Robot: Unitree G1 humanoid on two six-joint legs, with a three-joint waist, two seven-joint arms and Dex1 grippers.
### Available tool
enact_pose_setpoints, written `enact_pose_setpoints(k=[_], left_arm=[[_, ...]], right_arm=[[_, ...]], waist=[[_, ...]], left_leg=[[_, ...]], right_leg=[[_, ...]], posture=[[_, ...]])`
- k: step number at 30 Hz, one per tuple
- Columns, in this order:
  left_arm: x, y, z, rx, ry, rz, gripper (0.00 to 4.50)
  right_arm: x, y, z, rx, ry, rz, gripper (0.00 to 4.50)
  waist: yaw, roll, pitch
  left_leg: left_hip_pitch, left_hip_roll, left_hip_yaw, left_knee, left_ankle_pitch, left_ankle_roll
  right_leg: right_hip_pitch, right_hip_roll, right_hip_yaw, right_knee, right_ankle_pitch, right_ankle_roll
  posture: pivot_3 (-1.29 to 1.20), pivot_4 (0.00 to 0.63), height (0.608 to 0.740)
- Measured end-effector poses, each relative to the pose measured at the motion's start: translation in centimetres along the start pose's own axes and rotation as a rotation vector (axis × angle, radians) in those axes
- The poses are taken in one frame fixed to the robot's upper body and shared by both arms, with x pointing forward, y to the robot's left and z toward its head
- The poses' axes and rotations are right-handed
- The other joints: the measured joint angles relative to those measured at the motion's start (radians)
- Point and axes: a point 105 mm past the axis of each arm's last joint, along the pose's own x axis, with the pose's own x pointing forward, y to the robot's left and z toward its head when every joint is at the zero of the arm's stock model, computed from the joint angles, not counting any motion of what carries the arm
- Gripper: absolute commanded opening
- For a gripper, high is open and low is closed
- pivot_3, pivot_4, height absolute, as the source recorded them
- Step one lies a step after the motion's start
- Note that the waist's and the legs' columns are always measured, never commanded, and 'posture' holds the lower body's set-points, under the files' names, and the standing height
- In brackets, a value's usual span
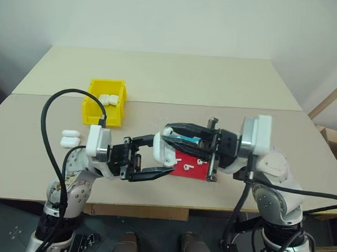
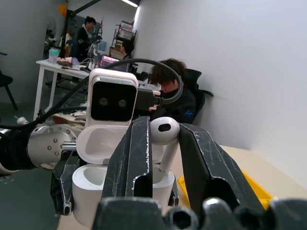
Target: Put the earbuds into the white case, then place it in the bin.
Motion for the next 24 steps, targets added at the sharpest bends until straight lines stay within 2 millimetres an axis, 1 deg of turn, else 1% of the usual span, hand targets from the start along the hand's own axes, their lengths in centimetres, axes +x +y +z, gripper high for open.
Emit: enact_pose_setpoints(k=[8,21,23,24], left_arm=[[0.02,0.03,-0.05,-0.003,-0.005,0.002,2.78],[-0.17,0.23,-0.41,-0.022,-0.009,0.012,2.78],[-0.2,0.26,-0.48,-0.025,-0.011,0.013,2.78],[-0.19,0.25,-0.48,-0.025,-0.013,0.012,2.78]], right_arm=[[-0.15,0.35,-0.37,0.006,0.006,0.003,0.69],[-0.38,0.52,-0.74,-0.033,0.026,0.002,0.69],[-0.4,0.49,-0.77,-0.047,0.028,0.001,1.44],[-0.42,0.5,-0.78,-0.055,0.03,0.002,1.66]], waist=[[0.0,0.0,0.0],[0.0,0.0,0.0],[0.0,0.0,0.0],[0.0,0.0,0.0]], left_leg=[[0.0,0.0,0.0,0.0,0.0,0.0],[0.0,0.0,0.0,0.0,0.0,0.0],[0.0,0.0,0.0,0.0,0.0,0.0],[0.0,0.0,0.0,0.0,0.0,0.0]], right_leg=[[0.0,0.0,0.0,0.0,0.0,0.0],[0.0,0.0,0.0,0.0,0.0,0.0],[0.0,0.0,0.0,0.0,0.0,0.0],[0.0,0.0,0.0,0.0,0.0,0.0]], posture=[[0.0,0.15,0.74],[0.0,0.15,0.74],[0.0,0.15,0.74],[0.0,0.15,0.74]])
